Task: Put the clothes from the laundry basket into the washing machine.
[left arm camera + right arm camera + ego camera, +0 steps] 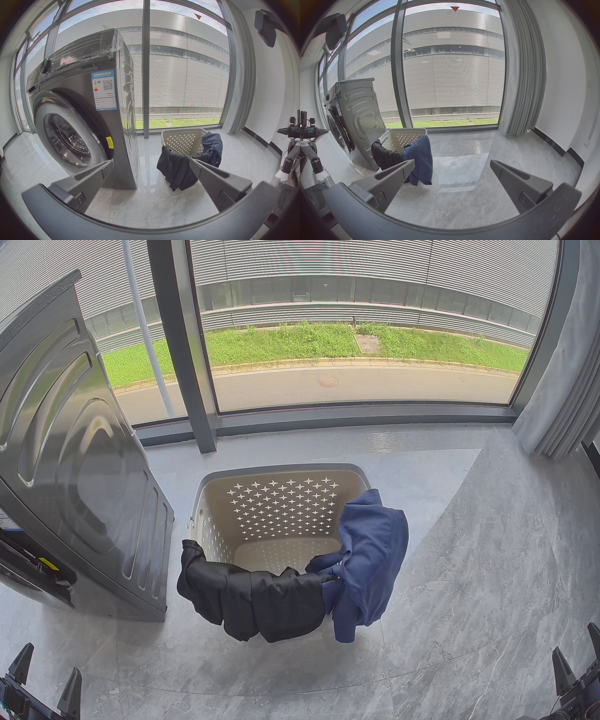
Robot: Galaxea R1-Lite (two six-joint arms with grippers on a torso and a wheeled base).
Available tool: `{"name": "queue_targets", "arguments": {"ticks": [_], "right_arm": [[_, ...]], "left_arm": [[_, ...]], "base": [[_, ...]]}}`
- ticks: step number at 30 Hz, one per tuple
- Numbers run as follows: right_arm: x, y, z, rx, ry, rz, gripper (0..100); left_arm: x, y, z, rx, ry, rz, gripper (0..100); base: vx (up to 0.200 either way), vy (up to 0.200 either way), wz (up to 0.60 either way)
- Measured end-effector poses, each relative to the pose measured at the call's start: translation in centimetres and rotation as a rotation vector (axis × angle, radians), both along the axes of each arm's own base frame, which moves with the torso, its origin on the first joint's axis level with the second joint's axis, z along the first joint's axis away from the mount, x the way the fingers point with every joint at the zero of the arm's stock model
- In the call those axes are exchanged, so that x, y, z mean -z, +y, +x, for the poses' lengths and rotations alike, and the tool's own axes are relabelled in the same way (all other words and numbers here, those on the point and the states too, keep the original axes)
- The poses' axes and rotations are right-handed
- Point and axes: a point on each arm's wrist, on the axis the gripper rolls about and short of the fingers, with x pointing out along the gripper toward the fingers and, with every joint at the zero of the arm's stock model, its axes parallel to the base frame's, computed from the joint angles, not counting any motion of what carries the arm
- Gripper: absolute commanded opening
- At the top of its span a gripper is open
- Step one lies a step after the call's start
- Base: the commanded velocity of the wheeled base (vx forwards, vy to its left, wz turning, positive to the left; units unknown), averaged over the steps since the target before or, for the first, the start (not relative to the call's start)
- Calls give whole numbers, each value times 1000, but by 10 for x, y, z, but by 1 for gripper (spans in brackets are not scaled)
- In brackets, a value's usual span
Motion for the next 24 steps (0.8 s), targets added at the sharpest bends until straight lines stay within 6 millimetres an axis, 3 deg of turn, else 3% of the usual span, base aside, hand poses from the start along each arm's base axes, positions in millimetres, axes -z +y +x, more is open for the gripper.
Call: {"name": "queue_targets", "arguments": {"ticks": [3,12,18,24], "right_arm": [[0,0,0,0,0,0,100],[0,0,0,0,0,0,100],[0,0,0,-1,0,1,100],[0,0,0,1,0,1,100]], "left_arm": [[0,0,0,0,0,0,100],[0,0,0,0,0,-1,100],[0,0,0,0,0,0,100],[0,0,0,0,0,-1,100]], "base": [[0,0,0],[200,0,0],[0,0,0],[200,0,0]]}}
